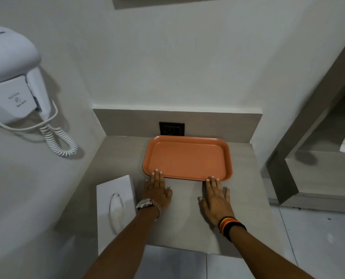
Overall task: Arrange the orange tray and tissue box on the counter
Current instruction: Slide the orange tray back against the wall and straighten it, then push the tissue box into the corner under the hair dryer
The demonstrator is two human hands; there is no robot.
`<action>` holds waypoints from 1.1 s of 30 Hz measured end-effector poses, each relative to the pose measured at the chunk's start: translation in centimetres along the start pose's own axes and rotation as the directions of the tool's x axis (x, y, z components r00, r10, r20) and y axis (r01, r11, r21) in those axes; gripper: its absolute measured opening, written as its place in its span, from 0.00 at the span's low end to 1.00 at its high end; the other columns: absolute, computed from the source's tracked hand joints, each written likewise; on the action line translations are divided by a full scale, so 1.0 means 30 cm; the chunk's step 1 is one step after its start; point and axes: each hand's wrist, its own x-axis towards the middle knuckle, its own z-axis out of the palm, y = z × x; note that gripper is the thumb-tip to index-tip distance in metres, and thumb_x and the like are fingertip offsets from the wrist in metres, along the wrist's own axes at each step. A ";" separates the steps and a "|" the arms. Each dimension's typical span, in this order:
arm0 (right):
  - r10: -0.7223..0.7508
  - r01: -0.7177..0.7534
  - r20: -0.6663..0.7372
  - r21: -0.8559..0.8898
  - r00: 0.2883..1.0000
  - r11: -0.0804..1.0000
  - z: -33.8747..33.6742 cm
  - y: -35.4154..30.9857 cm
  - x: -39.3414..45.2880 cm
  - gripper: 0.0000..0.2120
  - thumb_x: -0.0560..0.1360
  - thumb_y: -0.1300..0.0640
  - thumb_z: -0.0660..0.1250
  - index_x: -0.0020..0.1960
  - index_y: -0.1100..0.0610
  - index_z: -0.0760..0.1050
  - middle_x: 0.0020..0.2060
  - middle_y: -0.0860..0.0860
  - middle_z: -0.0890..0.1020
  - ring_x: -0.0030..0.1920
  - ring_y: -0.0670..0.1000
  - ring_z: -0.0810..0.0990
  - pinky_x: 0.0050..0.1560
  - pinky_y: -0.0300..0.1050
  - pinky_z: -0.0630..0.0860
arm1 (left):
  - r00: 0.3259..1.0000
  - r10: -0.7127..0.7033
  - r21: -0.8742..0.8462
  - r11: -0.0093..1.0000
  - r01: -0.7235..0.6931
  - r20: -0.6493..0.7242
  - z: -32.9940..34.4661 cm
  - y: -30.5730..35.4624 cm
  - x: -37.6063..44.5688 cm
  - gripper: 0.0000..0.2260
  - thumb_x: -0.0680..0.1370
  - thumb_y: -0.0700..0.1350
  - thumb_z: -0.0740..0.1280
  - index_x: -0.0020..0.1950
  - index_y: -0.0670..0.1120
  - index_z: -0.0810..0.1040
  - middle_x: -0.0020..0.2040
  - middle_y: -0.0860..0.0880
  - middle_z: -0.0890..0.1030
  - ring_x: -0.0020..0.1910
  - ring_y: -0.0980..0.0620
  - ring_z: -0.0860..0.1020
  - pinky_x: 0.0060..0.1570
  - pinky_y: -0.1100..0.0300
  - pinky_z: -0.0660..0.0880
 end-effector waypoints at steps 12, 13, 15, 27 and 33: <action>-0.098 0.100 -0.047 0.033 0.994 0.994 -0.045 -0.121 0.016 0.33 0.84 0.46 0.53 0.84 0.54 0.46 0.84 0.55 0.46 0.83 0.55 0.44 0.81 0.61 0.38 | 0.986 -0.027 -0.047 0.999 0.019 -0.167 -0.080 -0.046 -0.038 0.32 0.83 0.54 0.52 0.83 0.44 0.43 0.83 0.45 0.43 0.83 0.47 0.44 0.80 0.47 0.42; -0.130 0.132 -0.042 0.038 0.991 0.991 -0.049 -0.153 0.016 0.32 0.84 0.46 0.53 0.84 0.54 0.46 0.84 0.55 0.46 0.83 0.55 0.43 0.80 0.61 0.37 | 0.982 -0.047 -0.068 0.997 0.035 -0.183 -0.097 -0.064 -0.056 0.32 0.83 0.54 0.52 0.83 0.44 0.43 0.83 0.45 0.44 0.83 0.46 0.44 0.80 0.47 0.41; -0.197 0.198 -0.027 0.043 0.980 0.979 -0.051 -0.224 0.013 0.32 0.84 0.46 0.53 0.84 0.55 0.47 0.84 0.55 0.46 0.83 0.55 0.43 0.81 0.60 0.38 | 0.974 -0.098 -0.121 0.990 0.074 -0.204 -0.128 -0.111 -0.103 0.32 0.84 0.54 0.52 0.83 0.44 0.43 0.83 0.44 0.44 0.83 0.46 0.44 0.80 0.48 0.40; -0.397 0.298 0.205 0.388 0.895 0.872 0.098 -0.604 -0.124 0.35 0.82 0.44 0.60 0.83 0.55 0.51 0.83 0.54 0.55 0.82 0.56 0.55 0.82 0.54 0.54 | 0.798 -0.574 -0.536 0.738 0.409 -0.182 -0.112 -0.391 -0.517 0.31 0.84 0.55 0.51 0.83 0.42 0.47 0.84 0.44 0.47 0.83 0.47 0.47 0.81 0.50 0.47; -0.329 0.093 0.293 0.603 0.898 0.792 0.169 -0.665 -0.219 0.24 0.82 0.52 0.63 0.76 0.54 0.63 0.71 0.54 0.75 0.69 0.58 0.75 0.71 0.53 0.72 | 0.715 -0.698 -0.764 0.486 0.425 -0.046 -0.066 -0.365 -0.590 0.27 0.83 0.59 0.52 0.78 0.46 0.67 0.76 0.42 0.71 0.74 0.40 0.70 0.73 0.47 0.66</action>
